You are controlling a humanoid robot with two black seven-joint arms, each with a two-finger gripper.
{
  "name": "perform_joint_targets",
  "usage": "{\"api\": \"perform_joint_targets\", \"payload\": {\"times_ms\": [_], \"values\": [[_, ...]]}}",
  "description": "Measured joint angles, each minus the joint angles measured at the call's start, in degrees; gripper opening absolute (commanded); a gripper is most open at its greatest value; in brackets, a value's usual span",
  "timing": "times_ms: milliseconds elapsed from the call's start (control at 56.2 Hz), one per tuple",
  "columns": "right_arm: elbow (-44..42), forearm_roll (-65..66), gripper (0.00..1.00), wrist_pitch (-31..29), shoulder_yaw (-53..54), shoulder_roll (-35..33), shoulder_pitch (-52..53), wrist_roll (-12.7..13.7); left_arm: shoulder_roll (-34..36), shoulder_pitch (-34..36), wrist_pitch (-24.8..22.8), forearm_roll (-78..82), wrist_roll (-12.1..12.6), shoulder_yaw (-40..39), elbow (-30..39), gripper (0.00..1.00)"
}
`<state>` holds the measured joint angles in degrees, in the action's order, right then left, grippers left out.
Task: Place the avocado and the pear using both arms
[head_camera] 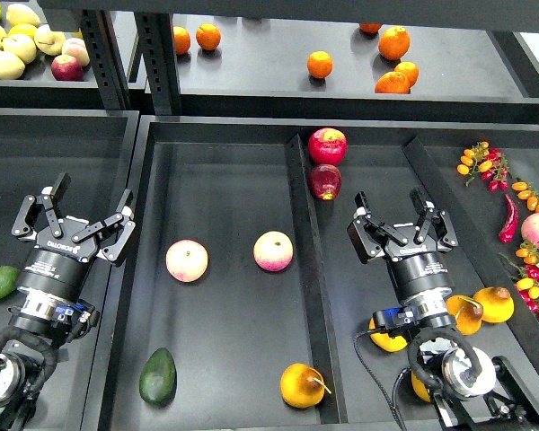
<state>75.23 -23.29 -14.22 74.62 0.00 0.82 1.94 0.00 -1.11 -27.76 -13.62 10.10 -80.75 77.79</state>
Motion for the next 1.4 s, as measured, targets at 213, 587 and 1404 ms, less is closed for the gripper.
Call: {"api": "perform_joint_targets", "payload": {"times_ms": [213,587,1404], "values": [[0.0,0.0,1.0,-0.04,0.0,0.0,-0.11,0.08,0.0,-0.21,-0.23,-0.05,0.36,0.34,0.16,1.0],[0.0,0.03,1.0,-0.17,0.09,0.0,-0.53,0.08,0.0,-0.8,-0.24,-0.09,0.48,0.82,0.66,0.99],[0.08,0.09,1.0,-1.17,0.79,0.0,-0.73,0.16,25.93,18.22,-0.25,8.86,17.88,15.05,-3.15,0.99]]}}
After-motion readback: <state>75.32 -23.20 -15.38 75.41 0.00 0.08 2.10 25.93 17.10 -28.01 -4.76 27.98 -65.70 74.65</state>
